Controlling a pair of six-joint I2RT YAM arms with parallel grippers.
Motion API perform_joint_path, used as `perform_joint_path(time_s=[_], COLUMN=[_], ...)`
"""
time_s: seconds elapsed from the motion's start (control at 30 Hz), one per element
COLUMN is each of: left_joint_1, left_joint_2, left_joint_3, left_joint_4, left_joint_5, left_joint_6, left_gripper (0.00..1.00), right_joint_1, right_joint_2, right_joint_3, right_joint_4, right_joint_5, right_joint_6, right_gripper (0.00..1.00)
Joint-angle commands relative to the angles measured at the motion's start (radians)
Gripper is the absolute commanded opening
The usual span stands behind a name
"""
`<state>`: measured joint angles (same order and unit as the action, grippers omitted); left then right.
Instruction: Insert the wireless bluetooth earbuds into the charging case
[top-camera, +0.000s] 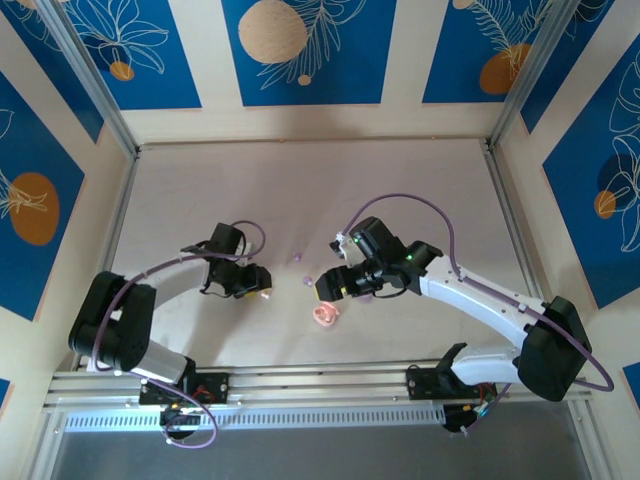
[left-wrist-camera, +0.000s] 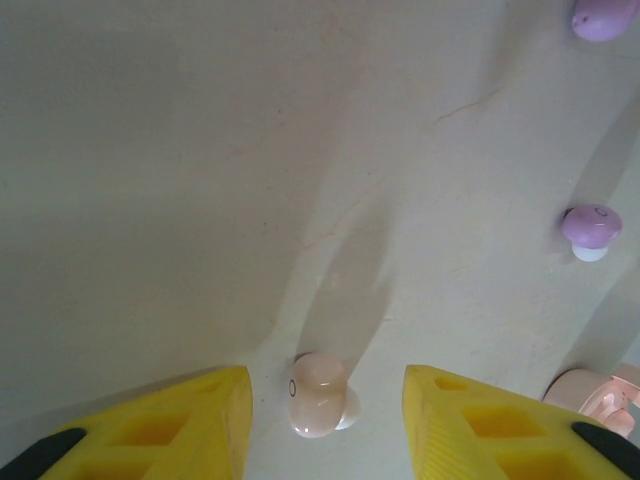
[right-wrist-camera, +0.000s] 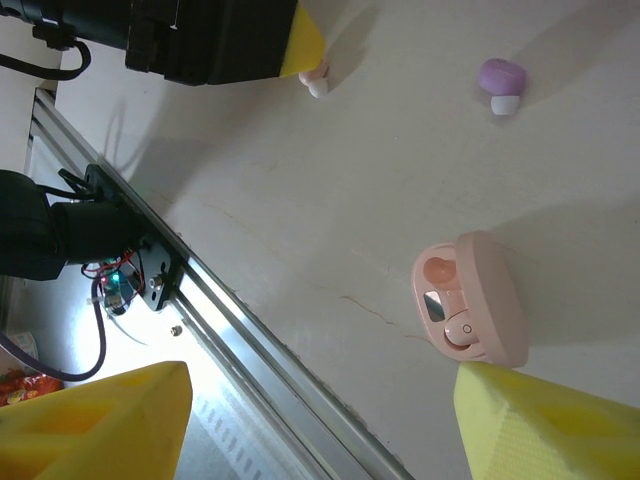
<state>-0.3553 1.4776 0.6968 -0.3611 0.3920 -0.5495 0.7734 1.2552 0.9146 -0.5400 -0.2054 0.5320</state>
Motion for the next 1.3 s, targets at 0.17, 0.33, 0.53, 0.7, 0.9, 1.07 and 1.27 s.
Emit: perform_joint_path(time_s=[0.17, 0.33, 0.53, 0.7, 0.9, 1.07, 1.27], left_joint_1=[0.03, 0.037, 0.038, 0.037, 0.037, 0.037, 0.038], left_joint_2=[0.035, 0.071, 0.082, 0.081, 0.079, 0.072, 0.086], left_joint_3=[0.032, 0.037, 0.032, 0.024, 0.019, 0.011, 0.008], left_joint_4=[-0.027, -0.028, -0.01, 0.007, 0.024, 0.019, 0.009], left_joint_5=[0.068, 0.092, 0.109, 0.129, 0.156, 0.152, 0.131], left_joint_6=[0.052, 0.069, 0.067, 0.062, 0.059, 0.061, 0.066], left_gripper=[0.45, 0.44, 0.41, 0.38, 0.37, 0.37, 0.39], right_joint_1=[0.012, 0.015, 0.019, 0.021, 0.023, 0.026, 0.026], right_joint_2=[-0.008, -0.008, -0.007, -0.005, -0.002, -0.004, -0.007], right_joint_3=[0.027, 0.025, 0.023, 0.024, 0.02, 0.02, 0.017], right_joint_4=[-0.032, -0.035, -0.037, -0.037, -0.034, -0.037, -0.035], right_joint_5=[0.011, 0.016, 0.019, 0.021, 0.023, 0.024, 0.025], right_joint_6=[-0.01, -0.009, -0.007, -0.006, -0.004, -0.004, -0.004], right_gripper=[0.71, 0.7, 0.7, 0.7, 0.7, 0.7, 0.7])
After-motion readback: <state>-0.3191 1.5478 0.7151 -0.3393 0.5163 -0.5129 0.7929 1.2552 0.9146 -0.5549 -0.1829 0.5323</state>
